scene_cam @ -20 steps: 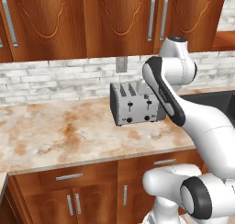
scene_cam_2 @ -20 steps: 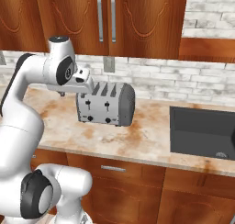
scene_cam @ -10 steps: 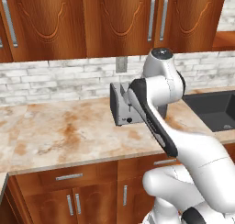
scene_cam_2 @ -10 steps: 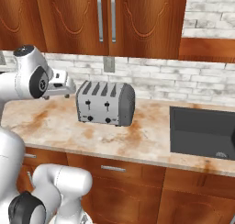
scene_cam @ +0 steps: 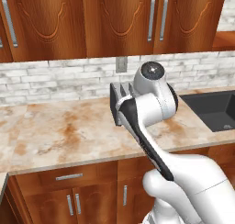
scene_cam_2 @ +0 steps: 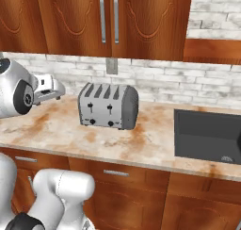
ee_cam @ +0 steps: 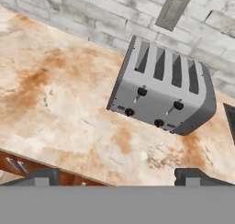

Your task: Take the tongs from the drawer on the left and place them on the dining counter next to the tray containing the kebab skewer.

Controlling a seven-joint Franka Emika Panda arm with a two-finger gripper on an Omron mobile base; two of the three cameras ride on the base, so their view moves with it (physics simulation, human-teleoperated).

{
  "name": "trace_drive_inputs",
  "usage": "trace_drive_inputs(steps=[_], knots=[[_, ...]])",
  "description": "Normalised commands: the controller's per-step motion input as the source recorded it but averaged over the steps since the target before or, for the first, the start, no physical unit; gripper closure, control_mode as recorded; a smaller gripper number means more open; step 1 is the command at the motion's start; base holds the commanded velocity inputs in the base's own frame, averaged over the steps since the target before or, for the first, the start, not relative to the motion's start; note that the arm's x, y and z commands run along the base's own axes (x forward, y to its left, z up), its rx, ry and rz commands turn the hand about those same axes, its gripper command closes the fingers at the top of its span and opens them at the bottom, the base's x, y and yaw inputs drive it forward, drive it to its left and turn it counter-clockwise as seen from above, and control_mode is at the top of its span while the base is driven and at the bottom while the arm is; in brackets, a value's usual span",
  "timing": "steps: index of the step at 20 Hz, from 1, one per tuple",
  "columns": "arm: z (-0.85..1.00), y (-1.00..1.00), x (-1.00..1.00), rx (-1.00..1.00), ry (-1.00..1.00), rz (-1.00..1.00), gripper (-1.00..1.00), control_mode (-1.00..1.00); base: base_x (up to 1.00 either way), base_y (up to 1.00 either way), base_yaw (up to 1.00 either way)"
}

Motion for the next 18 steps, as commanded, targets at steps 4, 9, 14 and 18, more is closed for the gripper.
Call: trace_drive_inputs(steps=[4, 9, 14, 18], knots=[[-0.01, 0.45, -0.44, -0.09, -0.31, 0.14, -1.0, -1.0, 0.0, 0.0, 0.0], [0.0, 0.48, -0.46, -0.08, -0.23, 0.08, -1.0, -1.0, 0.0, 0.0, 0.0], [-0.01, 0.47, -0.47, -0.03, -0.12, 0.12, -1.0, -1.0, 0.0, 0.0, 0.0], [-0.02, 0.3, -0.32, -0.01, -0.01, 0.13, -1.0, -1.0, 0.0, 0.0, 0.0]])
